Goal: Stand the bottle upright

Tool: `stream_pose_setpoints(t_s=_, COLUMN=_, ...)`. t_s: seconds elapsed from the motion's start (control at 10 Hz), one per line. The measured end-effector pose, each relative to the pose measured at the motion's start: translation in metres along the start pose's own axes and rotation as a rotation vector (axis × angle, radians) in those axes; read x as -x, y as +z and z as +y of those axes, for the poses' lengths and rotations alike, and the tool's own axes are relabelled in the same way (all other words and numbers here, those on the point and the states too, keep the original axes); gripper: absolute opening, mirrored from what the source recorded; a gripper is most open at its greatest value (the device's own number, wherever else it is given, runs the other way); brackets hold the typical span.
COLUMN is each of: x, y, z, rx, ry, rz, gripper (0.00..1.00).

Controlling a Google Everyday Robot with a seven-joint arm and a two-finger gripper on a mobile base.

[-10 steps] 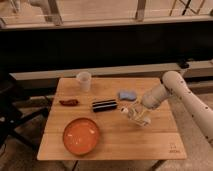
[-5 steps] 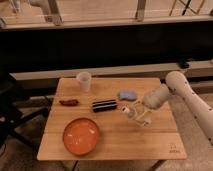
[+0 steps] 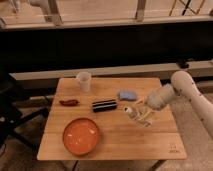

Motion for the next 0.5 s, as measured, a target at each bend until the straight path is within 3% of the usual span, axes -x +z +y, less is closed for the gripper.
stream_pose_setpoints(t_s=0.5, x=0.0104, y=0.0015, z=0.0093, rx=0.015, ry=0.007, rz=-0.057, gripper=0.0)
